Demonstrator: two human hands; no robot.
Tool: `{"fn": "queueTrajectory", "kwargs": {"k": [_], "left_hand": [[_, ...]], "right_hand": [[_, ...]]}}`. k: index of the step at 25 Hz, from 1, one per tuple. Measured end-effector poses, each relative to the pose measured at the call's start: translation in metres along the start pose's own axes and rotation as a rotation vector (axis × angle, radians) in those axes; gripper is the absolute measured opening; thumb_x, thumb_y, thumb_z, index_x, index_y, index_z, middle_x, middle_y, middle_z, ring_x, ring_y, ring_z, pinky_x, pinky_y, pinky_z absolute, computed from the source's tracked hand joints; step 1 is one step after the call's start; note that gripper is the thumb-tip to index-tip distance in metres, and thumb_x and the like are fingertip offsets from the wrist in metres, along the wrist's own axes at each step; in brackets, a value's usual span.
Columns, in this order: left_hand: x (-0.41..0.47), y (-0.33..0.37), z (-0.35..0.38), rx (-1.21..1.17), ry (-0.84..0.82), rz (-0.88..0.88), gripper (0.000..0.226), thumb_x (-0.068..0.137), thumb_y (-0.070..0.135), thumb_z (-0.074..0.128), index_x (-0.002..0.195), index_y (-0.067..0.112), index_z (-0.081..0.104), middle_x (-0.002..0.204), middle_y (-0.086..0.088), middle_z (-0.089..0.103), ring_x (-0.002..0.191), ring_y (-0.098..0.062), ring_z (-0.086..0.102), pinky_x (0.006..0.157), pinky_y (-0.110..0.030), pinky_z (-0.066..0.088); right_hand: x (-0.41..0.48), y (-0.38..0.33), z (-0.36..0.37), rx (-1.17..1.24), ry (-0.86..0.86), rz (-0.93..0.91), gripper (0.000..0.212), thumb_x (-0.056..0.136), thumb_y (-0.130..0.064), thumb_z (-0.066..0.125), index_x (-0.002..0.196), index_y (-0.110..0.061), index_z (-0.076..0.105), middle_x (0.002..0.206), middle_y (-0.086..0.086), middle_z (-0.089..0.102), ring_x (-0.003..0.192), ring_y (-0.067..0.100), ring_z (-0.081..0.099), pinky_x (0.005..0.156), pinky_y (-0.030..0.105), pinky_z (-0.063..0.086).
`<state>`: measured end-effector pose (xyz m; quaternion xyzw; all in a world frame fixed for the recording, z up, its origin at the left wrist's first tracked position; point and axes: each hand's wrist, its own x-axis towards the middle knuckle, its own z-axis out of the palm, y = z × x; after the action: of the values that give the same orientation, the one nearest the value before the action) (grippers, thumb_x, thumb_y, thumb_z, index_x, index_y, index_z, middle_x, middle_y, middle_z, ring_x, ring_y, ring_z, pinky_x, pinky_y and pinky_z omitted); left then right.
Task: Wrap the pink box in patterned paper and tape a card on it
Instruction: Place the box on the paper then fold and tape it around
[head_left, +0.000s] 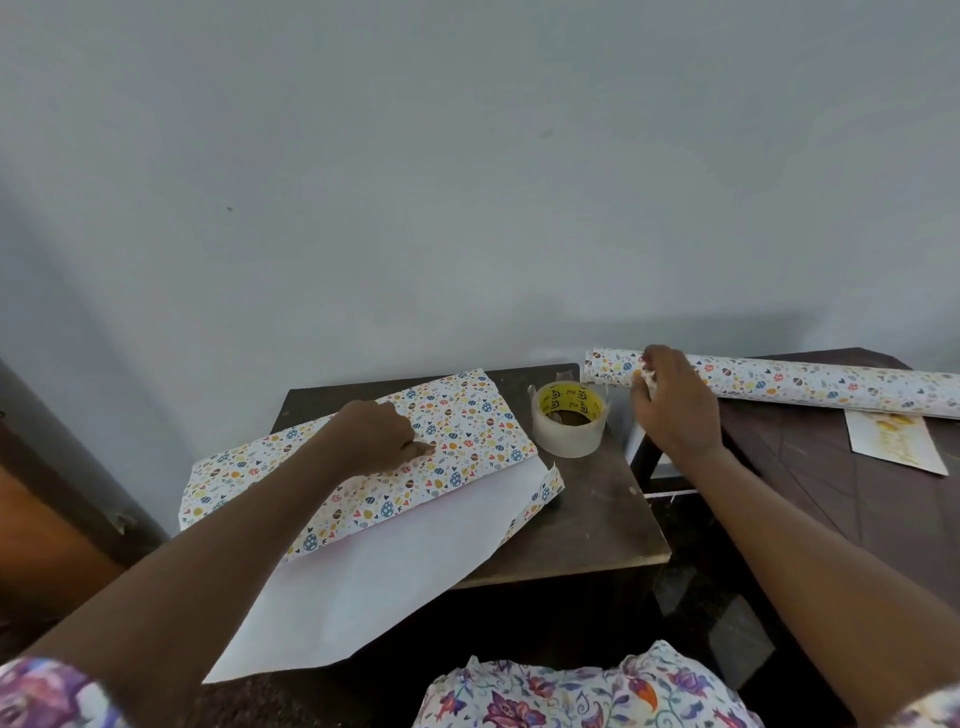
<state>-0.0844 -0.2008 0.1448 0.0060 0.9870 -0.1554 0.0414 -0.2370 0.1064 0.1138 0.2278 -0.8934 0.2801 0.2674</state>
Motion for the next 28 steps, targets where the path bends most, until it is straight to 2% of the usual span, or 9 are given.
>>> {"fn": "queueTrajectory", "kwargs": {"k": [2, 4, 6, 9, 13, 16, 23, 26, 28], "left_hand": [[0.017, 0.003, 0.007, -0.021, 0.304, 0.041, 0.069, 0.093, 0.058, 0.019, 0.059, 0.013, 0.058, 0.044, 0.008, 0.043, 0.045, -0.013, 0.047, 0.045, -0.018, 0.027], [0.044, 0.016, 0.009, -0.2, 0.524, 0.052, 0.056, 0.091, 0.058, 0.032, 0.079, 0.019, 0.071, 0.06, 0.005, 0.064, 0.054, -0.012, 0.059, 0.047, -0.017, 0.033], [0.074, 0.038, 0.008, -0.475, 0.398, 0.108, 0.054, 0.082, 0.057, 0.057, 0.124, 0.024, 0.057, 0.113, 0.002, 0.065, 0.102, -0.013, 0.06, 0.077, -0.025, 0.045], [0.104, 0.071, 0.007, -0.829, 0.243, 0.253, 0.089, 0.062, 0.054, 0.077, 0.138, 0.031, 0.038, 0.147, 0.005, 0.032, 0.132, -0.01, 0.025, 0.103, -0.023, 0.025], [0.121, 0.077, 0.024, -0.781, 0.239, 0.354, 0.04, 0.075, 0.026, 0.077, 0.112, 0.02, 0.064, 0.145, -0.002, 0.035, 0.129, -0.015, 0.028, 0.103, -0.029, 0.029], [0.12, 0.076, 0.027, -0.778, 0.276, 0.408, 0.027, 0.076, 0.01, 0.074, 0.102, 0.009, 0.067, 0.138, -0.01, 0.043, 0.123, -0.017, 0.041, 0.096, -0.03, 0.04], [0.118, 0.074, 0.024, -0.852, 0.294, 0.317, 0.045, 0.071, 0.016, 0.079, 0.113, 0.018, 0.065, 0.131, -0.001, 0.047, 0.113, -0.005, 0.042, 0.088, -0.019, 0.039], [0.119, 0.075, 0.023, -0.851, 0.247, 0.303, 0.068, 0.069, 0.021, 0.081, 0.13, 0.024, 0.052, 0.133, 0.004, 0.042, 0.113, -0.003, 0.04, 0.082, -0.007, 0.037], [0.121, 0.074, 0.024, -0.872, 0.255, 0.311, 0.063, 0.068, 0.018, 0.081, 0.125, 0.021, 0.055, 0.138, 0.001, 0.037, 0.116, -0.004, 0.039, 0.084, -0.012, 0.042]], "right_hand": [[0.021, 0.021, 0.001, -0.275, -0.259, -0.04, 0.058, 0.075, -0.013, 0.067, 0.128, -0.006, 0.045, 0.132, 0.018, 0.045, 0.12, 0.038, 0.046, 0.095, 0.046, 0.04], [0.035, 0.036, 0.01, -0.491, -0.443, -0.072, 0.079, 0.076, -0.029, 0.071, 0.142, -0.018, 0.03, 0.146, 0.011, 0.033, 0.134, 0.035, 0.031, 0.107, 0.05, 0.025], [0.047, 0.045, 0.019, -0.492, -0.471, -0.056, 0.071, 0.079, -0.041, 0.068, 0.14, -0.027, 0.034, 0.138, 0.004, 0.049, 0.126, 0.027, 0.046, 0.104, 0.046, 0.029], [0.064, 0.057, 0.019, -0.479, -0.432, -0.074, 0.052, 0.08, -0.048, 0.065, 0.127, -0.032, 0.051, 0.117, 0.0, 0.065, 0.106, 0.023, 0.06, 0.092, 0.038, 0.038], [0.074, 0.07, 0.012, -0.471, -0.376, -0.038, 0.047, 0.08, -0.04, 0.068, 0.124, -0.028, 0.056, 0.115, 0.005, 0.065, 0.108, 0.026, 0.06, 0.092, 0.039, 0.038], [0.076, 0.078, 0.004, -0.493, -0.279, 0.031, 0.039, 0.081, -0.03, 0.068, 0.118, -0.024, 0.058, 0.107, 0.009, 0.066, 0.103, 0.03, 0.06, 0.09, 0.041, 0.037], [0.067, 0.073, 0.008, -0.618, -0.43, 0.078, 0.057, 0.078, -0.041, 0.07, 0.127, -0.022, 0.047, 0.122, 0.008, 0.056, 0.116, 0.032, 0.05, 0.097, 0.044, 0.034], [0.067, 0.061, 0.008, -0.592, -0.488, 0.115, 0.075, 0.075, -0.036, 0.073, 0.137, -0.021, 0.034, 0.142, 0.009, 0.037, 0.135, 0.033, 0.028, 0.109, 0.053, 0.017], [0.067, 0.039, 0.009, -0.491, -0.47, 0.089, 0.072, 0.077, -0.022, 0.068, 0.14, -0.022, 0.033, 0.149, 0.007, 0.026, 0.14, 0.033, 0.017, 0.111, 0.054, 0.009]]}}
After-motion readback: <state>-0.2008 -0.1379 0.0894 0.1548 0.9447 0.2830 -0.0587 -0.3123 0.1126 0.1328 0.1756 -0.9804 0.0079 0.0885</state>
